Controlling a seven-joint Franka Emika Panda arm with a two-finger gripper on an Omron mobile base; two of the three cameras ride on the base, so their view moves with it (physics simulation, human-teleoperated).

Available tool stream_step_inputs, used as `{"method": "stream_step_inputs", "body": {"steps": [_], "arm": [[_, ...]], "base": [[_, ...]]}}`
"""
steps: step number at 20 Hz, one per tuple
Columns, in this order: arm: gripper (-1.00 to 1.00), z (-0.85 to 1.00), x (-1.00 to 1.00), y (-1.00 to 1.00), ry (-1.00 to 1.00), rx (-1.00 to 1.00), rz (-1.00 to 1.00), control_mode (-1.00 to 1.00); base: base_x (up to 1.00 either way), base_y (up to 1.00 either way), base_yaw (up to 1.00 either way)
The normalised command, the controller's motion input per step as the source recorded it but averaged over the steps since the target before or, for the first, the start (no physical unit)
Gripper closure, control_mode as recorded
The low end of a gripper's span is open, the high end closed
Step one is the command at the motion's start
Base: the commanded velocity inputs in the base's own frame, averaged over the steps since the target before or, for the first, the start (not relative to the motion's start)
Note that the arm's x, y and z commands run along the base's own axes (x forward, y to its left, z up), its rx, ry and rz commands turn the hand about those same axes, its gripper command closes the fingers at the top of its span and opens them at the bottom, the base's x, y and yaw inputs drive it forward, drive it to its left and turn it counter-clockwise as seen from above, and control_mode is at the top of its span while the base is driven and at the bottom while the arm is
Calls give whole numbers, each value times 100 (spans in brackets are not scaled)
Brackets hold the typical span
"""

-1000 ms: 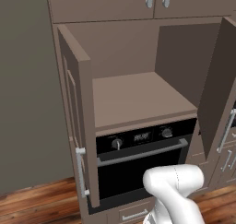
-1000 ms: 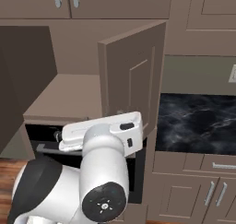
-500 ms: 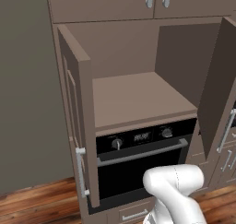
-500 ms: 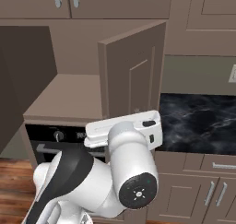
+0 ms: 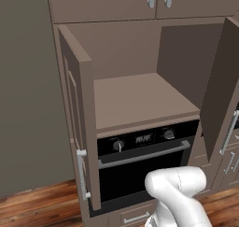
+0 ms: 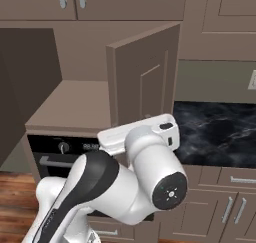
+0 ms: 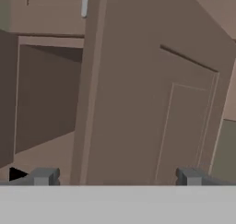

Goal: Open the cabinet. Pick the spray and place it next to the sink. Then close the cabinet.

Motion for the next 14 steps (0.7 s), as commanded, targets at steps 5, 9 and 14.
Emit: {"method": "stream_step_inputs", "body": {"steps": [5, 9, 14], "arm": [[-100, 0, 2, 0, 0, 0, 20, -100], [-100, 0, 2, 0, 0, 0, 14, -100], [-100, 0, 18, 15, 0, 0, 1, -100]], "base": [[0, 0, 0], [0, 0, 0], [0, 0, 0]]}}
